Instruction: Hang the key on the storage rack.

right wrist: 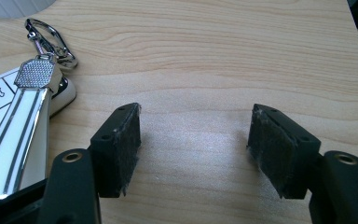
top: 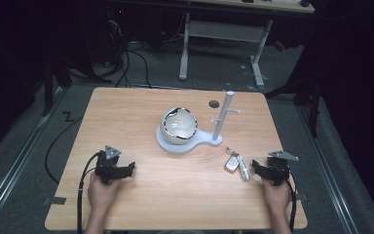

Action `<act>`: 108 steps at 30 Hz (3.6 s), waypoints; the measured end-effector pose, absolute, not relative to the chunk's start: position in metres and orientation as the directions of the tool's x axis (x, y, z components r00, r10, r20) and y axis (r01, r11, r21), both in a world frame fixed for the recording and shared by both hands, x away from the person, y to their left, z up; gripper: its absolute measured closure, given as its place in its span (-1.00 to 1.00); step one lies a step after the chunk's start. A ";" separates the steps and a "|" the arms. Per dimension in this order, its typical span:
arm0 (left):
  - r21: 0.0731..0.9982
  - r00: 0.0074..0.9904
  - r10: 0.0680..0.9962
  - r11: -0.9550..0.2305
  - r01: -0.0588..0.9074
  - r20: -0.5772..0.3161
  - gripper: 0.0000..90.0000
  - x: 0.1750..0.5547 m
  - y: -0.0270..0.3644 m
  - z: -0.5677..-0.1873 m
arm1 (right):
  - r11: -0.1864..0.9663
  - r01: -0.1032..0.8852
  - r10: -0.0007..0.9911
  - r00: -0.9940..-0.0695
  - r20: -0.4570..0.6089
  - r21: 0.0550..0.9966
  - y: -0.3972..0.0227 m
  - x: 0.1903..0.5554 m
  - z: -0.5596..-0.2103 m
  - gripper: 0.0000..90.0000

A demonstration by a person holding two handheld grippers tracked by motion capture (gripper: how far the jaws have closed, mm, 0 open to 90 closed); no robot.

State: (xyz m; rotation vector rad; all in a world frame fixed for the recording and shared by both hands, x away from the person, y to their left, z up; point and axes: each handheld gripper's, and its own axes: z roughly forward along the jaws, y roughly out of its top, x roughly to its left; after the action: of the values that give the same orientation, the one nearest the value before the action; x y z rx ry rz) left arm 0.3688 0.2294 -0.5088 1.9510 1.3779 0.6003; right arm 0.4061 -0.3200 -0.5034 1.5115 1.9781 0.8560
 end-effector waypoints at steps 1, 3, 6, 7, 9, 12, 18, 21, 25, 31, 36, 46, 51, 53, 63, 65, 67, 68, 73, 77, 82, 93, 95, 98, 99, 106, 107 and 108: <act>0.740 0.338 0.941 -0.222 0.635 -0.008 -0.58 0.369 0.229 -0.509 | 0.184 0.650 0.967 -0.256 -0.016 0.738 -0.320 0.406 -0.503 -0.23; 0.740 0.338 0.941 -0.222 0.635 -0.008 -0.58 0.369 0.229 -0.509 | 0.184 0.650 0.967 -0.256 -0.016 0.737 -0.320 0.406 -0.503 -0.23; 0.740 0.338 0.941 -0.222 0.635 -0.008 -0.58 0.369 0.229 -0.509 | 0.184 0.650 0.967 -0.256 -0.016 0.737 -0.320 0.406 -0.503 -0.23; 0.740 0.338 0.941 -0.222 0.635 -0.008 -0.58 0.369 0.229 -0.509 | 0.184 0.650 0.967 -0.256 -0.016 0.737 -0.320 0.406 -0.503 -0.23; 0.740 0.338 0.941 -0.222 0.635 -0.008 -0.58 0.369 0.229 -0.509 | 0.185 0.650 0.966 -0.257 -0.016 0.737 -0.320 0.406 -0.503 -0.23; 0.740 0.338 0.941 -0.222 0.635 -0.008 -0.58 0.369 0.229 -0.509 | 0.185 0.650 0.966 -0.257 -0.015 0.737 -0.319 0.406 -0.503 -0.22; 0.740 0.338 0.941 -0.222 0.635 -0.008 -0.58 0.369 0.229 -0.509 | 0.189 0.648 0.964 -0.264 -0.016 0.738 -0.319 0.405 -0.503 -0.21; 0.740 0.339 0.941 -0.223 0.635 -0.008 -0.58 0.369 0.229 -0.509 | 0.186 0.649 0.965 -0.261 -0.014 0.738 -0.318 0.405 -0.503 -0.21; 0.740 0.338 0.941 -0.222 0.635 -0.008 -0.58 0.369 0.229 -0.509 | 0.181 0.650 0.967 -0.255 -0.012 0.738 -0.318 0.404 -0.503 -0.19; 0.740 0.338 0.941 -0.221 0.635 -0.009 -0.58 0.369 0.230 -0.509 | 0.178 0.649 0.968 -0.251 -0.013 0.740 -0.317 0.402 -0.503 -0.03; 0.740 0.337 0.942 -0.221 0.635 -0.008 -0.58 0.369 0.230 -0.509 | 0.172 0.660 0.969 -0.246 -0.005 0.731 -0.317 0.401 -0.501 0.08; 0.739 0.334 0.943 -0.219 0.637 -0.008 -0.58 0.369 0.230 -0.509 | 0.170 0.610 0.953 -0.301 0.027 0.774 -0.314 0.393 -0.489 0.31; 0.740 0.335 0.942 -0.220 0.636 -0.008 -0.58 0.369 0.230 -0.509 | 0.177 0.592 0.942 -0.332 0.038 0.786 -0.308 0.394 -0.481 0.34; 0.740 0.335 0.942 -0.219 0.636 -0.008 -0.58 0.369 0.230 -0.509 | 0.176 0.587 0.941 -0.335 0.039 0.790 -0.308 0.394 -0.480 0.34; 0.740 0.335 0.942 -0.220 0.636 -0.008 -0.58 0.369 0.230 -0.509 | 0.230 0.558 0.913 -0.407 0.022 0.797 -0.289 0.401 -0.468 0.39; 0.740 0.335 0.942 -0.220 0.636 -0.008 -0.58 0.369 0.230 -0.509 | 0.241 0.557 0.908 -0.419 0.018 0.795 -0.285 0.404 -0.468 0.40; 0.740 0.335 0.942 -0.220 0.636 -0.008 -0.58 0.369 0.230 -0.509 | 0.248 0.560 0.900 -0.434 0.025 0.790 -0.280 0.408 -0.468 0.42; 0.740 0.335 0.942 -0.220 0.636 -0.008 -0.58 0.369 0.230 -0.509 | 0.248 0.560 0.900 -0.434 0.025 0.790 -0.280 0.408 -0.468 0.42; 0.740 0.335 0.942 -0.220 0.636 -0.008 -0.58 0.369 0.230 -0.509 | 0.281 0.565 0.886 -0.463 0.016 0.776 -0.270 0.416 -0.468 0.44; 0.740 0.335 0.942 -0.220 0.636 -0.007 -0.58 0.369 0.230 -0.509 | 0.301 0.577 0.878 -0.479 0.016 0.759 -0.262 0.425 -0.472 0.44; 0.740 0.335 0.942 -0.220 0.636 -0.008 -0.58 0.369 0.230 -0.509 | 0.311 0.590 0.876 -0.482 0.017 0.745 -0.258 0.431 -0.475 0.44; 0.740 0.335 0.942 -0.220 0.636 -0.008 -0.58 0.369 0.230 -0.509 | 0.314 0.641 0.885 -0.466 0.029 0.701 -0.257 0.445 -0.486 0.51; 0.740 0.335 0.942 -0.220 0.636 -0.008 -0.58 0.369 0.230 -0.509 | 0.307 0.640 0.884 -0.465 0.037 0.704 -0.257 0.445 -0.487 0.52; 0.740 0.335 0.942 -0.220 0.636 -0.008 -0.58 0.369 0.230 -0.509 | 0.298 0.642 0.884 -0.465 0.050 0.707 -0.259 0.446 -0.488 0.56; 0.740 0.335 0.942 -0.221 0.636 -0.008 -0.58 0.369 0.230 -0.509 | 0.292 0.644 0.885 -0.462 0.055 0.707 -0.259 0.447 -0.488 0.58; 0.740 0.335 0.942 -0.220 0.636 -0.008 -0.58 0.369 0.230 -0.509 | 0.270 0.661 0.899 -0.433 0.062 0.700 -0.261 0.449 -0.487 0.51; 0.740 0.335 0.942 -0.220 0.636 -0.008 -0.58 0.369 0.230 -0.509 | 0.269 0.662 0.900 -0.431 0.062 0.700 -0.261 0.449 -0.487 0.51; 0.740 0.335 0.942 -0.220 0.636 -0.008 -0.58 0.369 0.230 -0.509 | 0.269 0.661 0.899 -0.433 0.063 0.701 -0.262 0.449 -0.487 0.52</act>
State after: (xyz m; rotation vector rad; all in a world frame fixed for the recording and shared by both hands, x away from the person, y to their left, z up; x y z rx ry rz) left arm 0.3690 0.2295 -0.5088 1.9499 1.3807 0.6015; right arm 0.4495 -0.2618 -0.4871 1.4215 2.1978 0.9527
